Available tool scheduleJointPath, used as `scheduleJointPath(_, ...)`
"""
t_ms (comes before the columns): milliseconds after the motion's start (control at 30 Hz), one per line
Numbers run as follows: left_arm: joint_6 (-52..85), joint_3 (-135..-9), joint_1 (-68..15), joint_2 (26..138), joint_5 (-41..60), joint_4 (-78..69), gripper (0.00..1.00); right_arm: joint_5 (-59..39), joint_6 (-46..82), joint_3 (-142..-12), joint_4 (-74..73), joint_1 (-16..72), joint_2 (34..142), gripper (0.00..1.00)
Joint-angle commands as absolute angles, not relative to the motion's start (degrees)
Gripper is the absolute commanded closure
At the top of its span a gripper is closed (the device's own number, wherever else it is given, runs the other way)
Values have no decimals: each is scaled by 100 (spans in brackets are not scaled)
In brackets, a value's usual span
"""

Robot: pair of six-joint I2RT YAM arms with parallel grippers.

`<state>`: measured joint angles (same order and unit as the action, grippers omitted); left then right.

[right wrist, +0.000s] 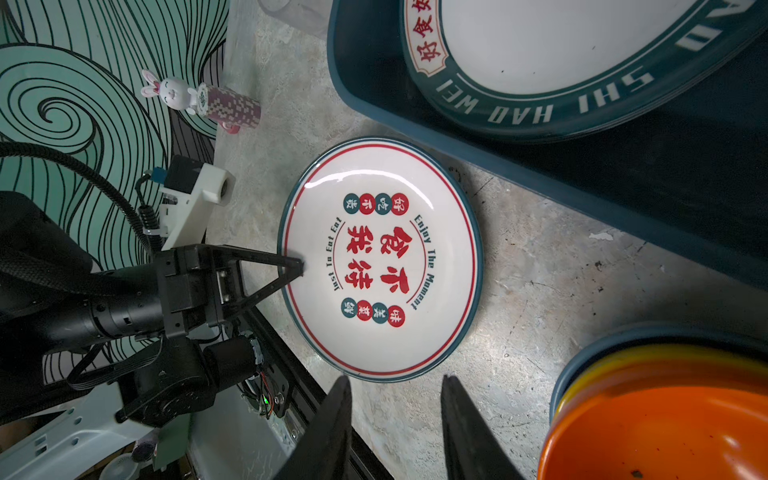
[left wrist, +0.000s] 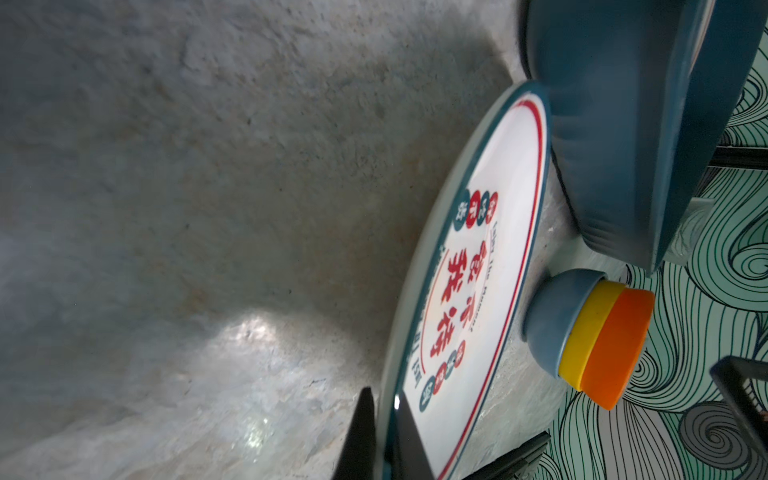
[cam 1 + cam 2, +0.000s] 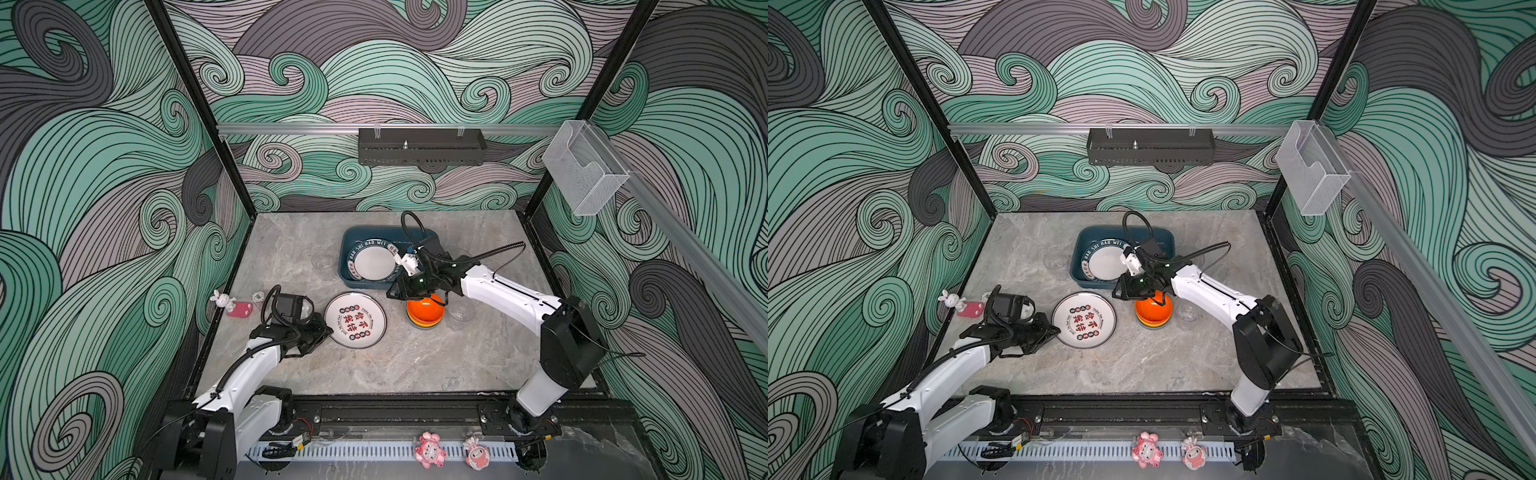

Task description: Place the mixed dishes into the plastic bin

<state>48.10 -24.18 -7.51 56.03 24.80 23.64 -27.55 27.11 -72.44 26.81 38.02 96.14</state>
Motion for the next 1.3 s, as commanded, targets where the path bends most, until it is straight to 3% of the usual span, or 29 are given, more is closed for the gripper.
scheduleJointPath(0, 4719, -2729, -716, 5215, 2496, 2890, 100, -2661, 2784, -7190, 2681, 3798, 9532, 63)
scheduleJointPath(467, 5154, -3167, -712, 4104, 2955, 2700, 100, -2810, 3077, -7032, 2583, 3526, 9230, 63)
scheduleJointPath(1000, 5580, -3635, -728, 4819, 3875, 1825, 100, -3362, 3366, -6882, 2119, 3379, 9121, 59)
scheduleJointPath(1267, 5697, -3674, -738, 4899, 3952, 1622, 100, -3442, 3428, -6891, 1930, 3382, 9123, 66)
